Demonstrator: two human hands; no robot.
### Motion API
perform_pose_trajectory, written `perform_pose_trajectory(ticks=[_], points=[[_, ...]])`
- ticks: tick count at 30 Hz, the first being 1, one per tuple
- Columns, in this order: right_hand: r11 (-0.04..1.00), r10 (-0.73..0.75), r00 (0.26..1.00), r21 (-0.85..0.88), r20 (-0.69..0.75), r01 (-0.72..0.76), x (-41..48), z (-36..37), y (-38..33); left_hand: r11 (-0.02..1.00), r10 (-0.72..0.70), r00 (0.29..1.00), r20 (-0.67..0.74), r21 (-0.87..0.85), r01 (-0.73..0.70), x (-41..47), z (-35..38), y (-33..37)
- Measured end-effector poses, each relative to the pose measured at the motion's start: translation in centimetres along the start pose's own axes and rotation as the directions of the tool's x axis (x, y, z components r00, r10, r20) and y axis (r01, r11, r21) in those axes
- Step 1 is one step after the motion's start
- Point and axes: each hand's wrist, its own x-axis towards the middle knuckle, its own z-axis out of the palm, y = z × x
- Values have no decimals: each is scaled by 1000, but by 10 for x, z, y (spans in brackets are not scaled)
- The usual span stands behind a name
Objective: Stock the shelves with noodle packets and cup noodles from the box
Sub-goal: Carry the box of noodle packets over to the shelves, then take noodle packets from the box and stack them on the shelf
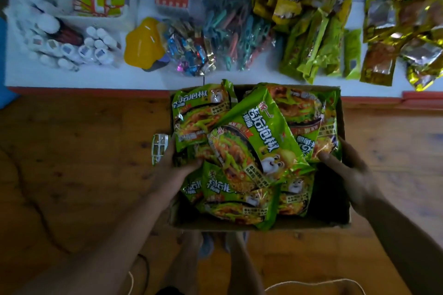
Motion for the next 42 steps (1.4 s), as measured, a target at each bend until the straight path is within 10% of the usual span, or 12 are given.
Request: perform_pose_trajectory(ticks=[42], points=[[998,-15,999,61,-40,18,86,-1,72,995,100,993,-55,23,-99,66,31,-29]])
